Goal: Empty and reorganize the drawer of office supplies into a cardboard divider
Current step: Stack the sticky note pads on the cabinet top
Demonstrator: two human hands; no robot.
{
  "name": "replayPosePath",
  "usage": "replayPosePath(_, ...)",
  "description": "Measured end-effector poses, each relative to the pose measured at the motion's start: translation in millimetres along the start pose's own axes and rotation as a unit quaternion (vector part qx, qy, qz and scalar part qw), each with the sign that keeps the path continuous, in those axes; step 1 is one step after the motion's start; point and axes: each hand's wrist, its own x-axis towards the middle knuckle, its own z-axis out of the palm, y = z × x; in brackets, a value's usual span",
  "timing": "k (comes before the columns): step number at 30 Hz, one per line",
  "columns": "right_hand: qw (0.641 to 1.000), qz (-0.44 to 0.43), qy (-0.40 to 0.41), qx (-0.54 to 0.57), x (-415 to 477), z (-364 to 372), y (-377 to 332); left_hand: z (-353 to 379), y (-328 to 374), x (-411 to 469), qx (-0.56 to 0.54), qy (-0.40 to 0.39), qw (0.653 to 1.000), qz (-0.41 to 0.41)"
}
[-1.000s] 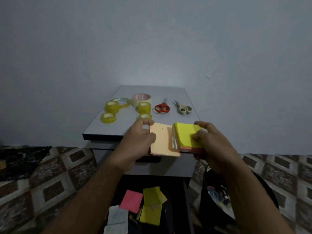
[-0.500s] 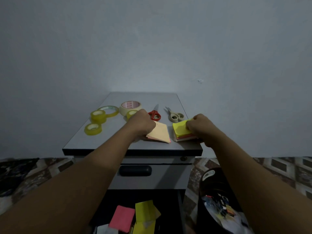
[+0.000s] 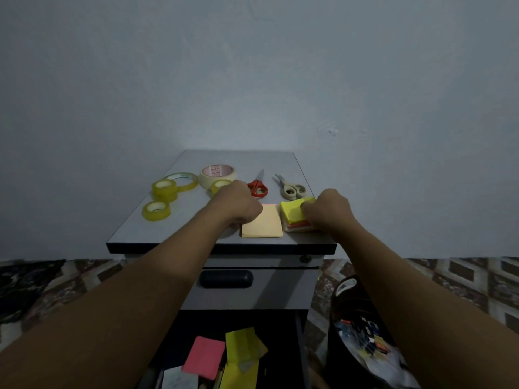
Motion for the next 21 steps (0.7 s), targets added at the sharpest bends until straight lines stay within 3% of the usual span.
replayPosePath(7,1.000,0.007,0.007,0.008,-8,-6,6,-3,-15,-12,-0.009,-0.033,0.999,0.034)
replayPosePath(12,0.999,-0.021,-0.003,0.037,-19,-8,21,-4,-35,-21,-0.103,-0.017,0.994,0.031)
replayPosePath(17,0.987,-0.062,0.097,0.112,-50,-15,31,-15,-67,-56,-0.183,0.066,0.979,0.055)
replayPosePath(21,0.968,-0.127,0.033,0.214,-95,-9,36,-16,-102,-103,-0.262,0.082,0.960,0.054)
